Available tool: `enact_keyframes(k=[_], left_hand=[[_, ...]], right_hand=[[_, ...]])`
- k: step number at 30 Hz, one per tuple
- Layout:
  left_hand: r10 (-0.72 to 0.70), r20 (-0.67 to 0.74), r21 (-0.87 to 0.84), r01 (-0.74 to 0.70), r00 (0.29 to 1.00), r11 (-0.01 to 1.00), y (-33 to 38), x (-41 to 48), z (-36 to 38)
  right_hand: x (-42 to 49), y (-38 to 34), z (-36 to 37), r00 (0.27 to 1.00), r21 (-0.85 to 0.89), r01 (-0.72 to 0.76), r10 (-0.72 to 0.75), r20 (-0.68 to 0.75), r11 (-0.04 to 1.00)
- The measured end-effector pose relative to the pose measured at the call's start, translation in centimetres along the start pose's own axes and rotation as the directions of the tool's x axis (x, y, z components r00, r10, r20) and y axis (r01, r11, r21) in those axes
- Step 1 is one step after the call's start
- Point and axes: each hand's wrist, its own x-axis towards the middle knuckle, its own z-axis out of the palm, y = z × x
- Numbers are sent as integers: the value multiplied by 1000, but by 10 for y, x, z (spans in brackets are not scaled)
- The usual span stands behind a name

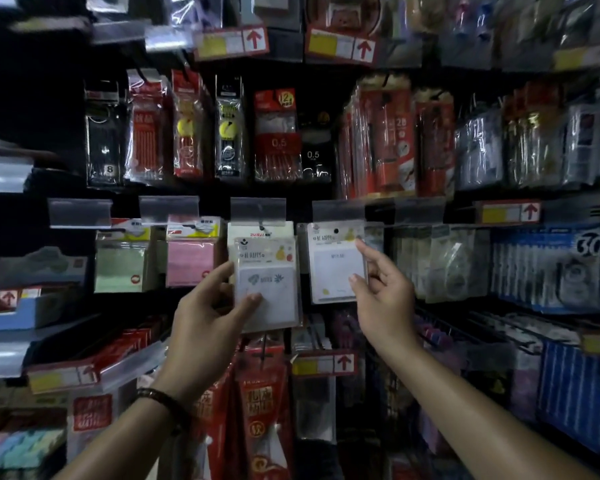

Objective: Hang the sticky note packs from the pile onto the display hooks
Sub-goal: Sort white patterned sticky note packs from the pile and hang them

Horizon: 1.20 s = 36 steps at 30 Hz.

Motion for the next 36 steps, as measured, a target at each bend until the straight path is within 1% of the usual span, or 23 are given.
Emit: enact_keyframes(k=[5,9,14,17,22,25,27,29,32,36], left_hand=[[-5,22,4,5,1000,1000,0,6,8],[-3,16,-17,3,1000,1000,1,10,13],[-22,1,-21,22,1000,1000,0,13,16],[-29,-4,1,29,1000,1000,-2,14,15],[-41,-1,32,41,999,999,-5,15,11],[-44,-7,42,45,999,998,-6,18,10],[-48,-2,34,48,999,998,-6,19,9],[-53,2,17,53,999,998,-6,20,9],[-52,8,3,52,999,999,-6,20,10],[-53,13,14,53,998,998,-7,18,10]], right_hand=[[9,-3,1,999,-79,40,-39,10,996],[14,-3,3,996,-98,75,-70,57,992],[21,-7,6,999,-36,28,-28,15,999],[24,-7,7,1000,-46,-8,8,-9,999],[26,-4,1,1000,-188,3,-3,-3,982],[34,-8,-2,999,-267,24,-11,49,964],[38,-11,-2,997,-334,7,19,76,943],[43,-9,-1,996,-346,-32,60,71,938],[52,-1,6,994,-384,-36,73,82,923],[58,13,19,987,-376,-78,126,104,923]])
